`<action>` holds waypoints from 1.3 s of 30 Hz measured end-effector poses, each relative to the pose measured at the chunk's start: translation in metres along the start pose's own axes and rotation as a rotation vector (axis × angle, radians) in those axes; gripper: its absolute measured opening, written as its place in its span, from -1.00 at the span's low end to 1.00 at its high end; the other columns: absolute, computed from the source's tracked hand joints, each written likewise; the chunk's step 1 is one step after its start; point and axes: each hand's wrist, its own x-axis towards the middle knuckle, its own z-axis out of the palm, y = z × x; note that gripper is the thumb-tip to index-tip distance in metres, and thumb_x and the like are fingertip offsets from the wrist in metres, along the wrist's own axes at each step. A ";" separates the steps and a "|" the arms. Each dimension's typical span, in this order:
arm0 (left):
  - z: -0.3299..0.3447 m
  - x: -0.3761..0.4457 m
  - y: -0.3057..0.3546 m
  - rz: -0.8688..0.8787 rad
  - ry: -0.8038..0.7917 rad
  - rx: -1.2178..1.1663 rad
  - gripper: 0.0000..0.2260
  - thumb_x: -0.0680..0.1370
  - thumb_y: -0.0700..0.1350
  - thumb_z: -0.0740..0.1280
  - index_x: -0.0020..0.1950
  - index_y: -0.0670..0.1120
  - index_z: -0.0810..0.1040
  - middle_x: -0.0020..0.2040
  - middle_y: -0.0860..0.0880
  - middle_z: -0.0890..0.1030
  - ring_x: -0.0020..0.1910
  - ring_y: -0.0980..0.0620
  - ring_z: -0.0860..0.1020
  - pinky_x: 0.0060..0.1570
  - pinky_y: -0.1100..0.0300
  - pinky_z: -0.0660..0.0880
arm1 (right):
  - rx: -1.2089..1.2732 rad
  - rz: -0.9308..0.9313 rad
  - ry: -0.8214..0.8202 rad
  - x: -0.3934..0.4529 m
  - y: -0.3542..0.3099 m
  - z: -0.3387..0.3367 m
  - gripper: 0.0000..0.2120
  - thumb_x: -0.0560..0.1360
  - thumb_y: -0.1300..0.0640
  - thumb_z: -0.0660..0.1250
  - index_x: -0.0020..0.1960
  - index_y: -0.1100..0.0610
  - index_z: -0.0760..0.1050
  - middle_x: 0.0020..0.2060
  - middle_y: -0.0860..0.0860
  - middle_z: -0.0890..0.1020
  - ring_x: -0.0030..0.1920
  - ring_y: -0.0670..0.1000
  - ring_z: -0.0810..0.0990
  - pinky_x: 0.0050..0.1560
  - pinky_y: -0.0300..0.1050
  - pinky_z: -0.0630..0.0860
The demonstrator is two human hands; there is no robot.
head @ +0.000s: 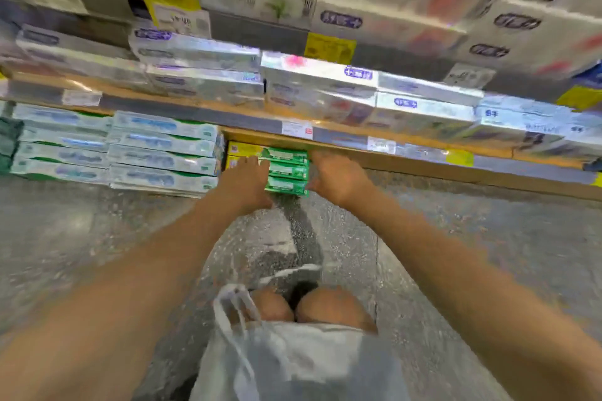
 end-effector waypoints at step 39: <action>-0.109 -0.029 0.047 0.194 0.473 0.111 -0.23 0.33 0.07 0.47 0.41 -0.16 0.21 0.26 -0.12 0.39 0.24 -0.14 0.38 0.24 0.03 0.30 | -0.221 -0.113 0.319 -0.037 0.019 -0.090 -0.20 0.20 0.09 0.55 0.35 0.27 0.32 0.14 0.19 0.50 0.13 0.25 0.48 0.20 0.11 0.37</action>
